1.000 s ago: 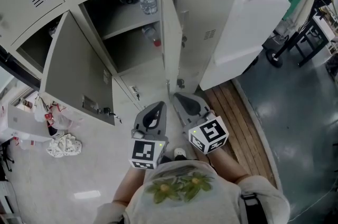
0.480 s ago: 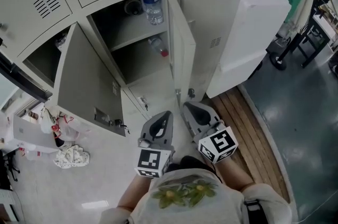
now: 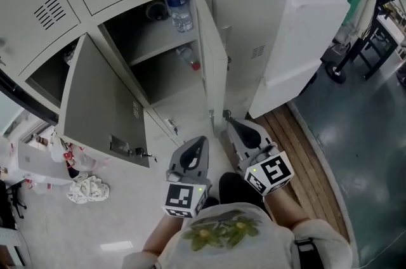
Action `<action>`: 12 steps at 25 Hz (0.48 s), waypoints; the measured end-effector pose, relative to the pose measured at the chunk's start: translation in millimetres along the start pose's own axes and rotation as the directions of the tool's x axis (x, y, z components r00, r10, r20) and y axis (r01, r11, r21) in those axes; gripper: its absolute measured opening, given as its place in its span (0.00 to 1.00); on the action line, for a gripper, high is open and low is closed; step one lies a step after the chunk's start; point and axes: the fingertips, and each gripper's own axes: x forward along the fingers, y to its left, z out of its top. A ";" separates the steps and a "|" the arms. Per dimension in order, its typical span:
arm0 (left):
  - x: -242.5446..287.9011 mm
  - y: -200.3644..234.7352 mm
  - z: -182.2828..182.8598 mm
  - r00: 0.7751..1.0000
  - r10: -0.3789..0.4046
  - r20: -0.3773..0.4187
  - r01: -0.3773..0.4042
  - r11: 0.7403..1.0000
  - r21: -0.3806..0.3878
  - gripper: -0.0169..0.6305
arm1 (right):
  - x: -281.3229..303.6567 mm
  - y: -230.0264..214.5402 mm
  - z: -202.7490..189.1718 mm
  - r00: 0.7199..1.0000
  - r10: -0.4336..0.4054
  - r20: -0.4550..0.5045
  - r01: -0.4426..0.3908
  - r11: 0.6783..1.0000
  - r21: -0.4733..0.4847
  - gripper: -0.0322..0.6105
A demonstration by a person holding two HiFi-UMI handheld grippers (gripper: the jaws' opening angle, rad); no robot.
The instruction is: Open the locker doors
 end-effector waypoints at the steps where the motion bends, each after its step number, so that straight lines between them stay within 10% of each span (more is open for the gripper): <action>1: 1.3 -4.9 2.5 1.000 0.005 0.001 -0.004 1.000 -0.007 0.07 | 2.2 -6.6 3.7 1.000 0.005 0.012 -0.005 1.000 0.003 0.10; 12: 76.5 -67.6 45.0 0.987 0.161 0.003 -0.160 0.985 -0.065 0.07 | 10.5 -88.7 58.1 0.977 0.211 0.028 -0.212 0.977 0.014 0.10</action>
